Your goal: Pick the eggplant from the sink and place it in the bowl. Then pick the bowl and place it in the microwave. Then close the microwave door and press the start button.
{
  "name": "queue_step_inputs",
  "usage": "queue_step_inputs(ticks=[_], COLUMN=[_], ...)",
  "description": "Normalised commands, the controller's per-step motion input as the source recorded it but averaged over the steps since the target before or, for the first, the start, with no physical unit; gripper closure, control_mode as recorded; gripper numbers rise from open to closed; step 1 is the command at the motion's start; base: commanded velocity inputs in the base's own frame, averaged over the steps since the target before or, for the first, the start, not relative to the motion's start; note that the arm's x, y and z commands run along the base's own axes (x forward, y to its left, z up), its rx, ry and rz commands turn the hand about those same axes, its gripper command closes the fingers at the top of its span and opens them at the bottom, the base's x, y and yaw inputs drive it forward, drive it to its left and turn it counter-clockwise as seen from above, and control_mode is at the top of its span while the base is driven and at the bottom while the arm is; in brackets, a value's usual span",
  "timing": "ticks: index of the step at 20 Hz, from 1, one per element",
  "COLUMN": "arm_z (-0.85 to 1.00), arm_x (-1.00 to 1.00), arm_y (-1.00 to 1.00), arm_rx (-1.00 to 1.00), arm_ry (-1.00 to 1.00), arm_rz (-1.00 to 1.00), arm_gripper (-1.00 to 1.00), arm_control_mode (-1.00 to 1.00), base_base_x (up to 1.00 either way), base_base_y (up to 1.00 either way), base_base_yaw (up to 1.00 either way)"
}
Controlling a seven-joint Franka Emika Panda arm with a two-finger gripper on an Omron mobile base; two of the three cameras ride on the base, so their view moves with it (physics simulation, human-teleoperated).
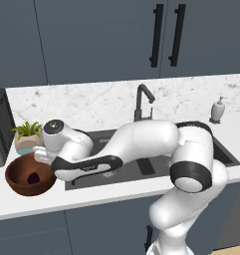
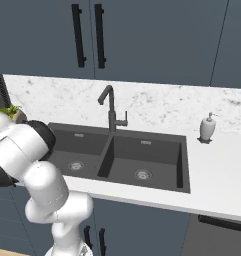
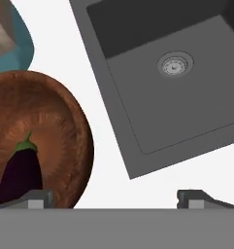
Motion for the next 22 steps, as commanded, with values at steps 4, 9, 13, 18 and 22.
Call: queue_step_inputs(ticks=[4,9,13,18,22], arm_z=[0.26,-0.01,-0.14,0.03,0.05], arm_x=[0.48,0.37,0.33,0.39,0.19], arm_y=[-0.04,0.0,0.0,0.28,0.47], arm_rx=[0.36,0.1,0.0,0.0,-0.03], arm_ry=[0.19,0.17,0.17,0.1,0.09], arm_rz=[0.16,0.15,0.09,0.01,0.0], arm_gripper=[-1.0,-1.0,-1.0,-1.0,-1.0], arm_control_mode=[-1.0,-1.0,-1.0,-1.0,-1.0], base_base_x=[0.0,0.0,0.0,0.0,0.0], base_base_y=[0.0,0.0,0.0,0.0,0.0], base_base_yaw=[0.0,0.0,0.0,0.0,0.0])
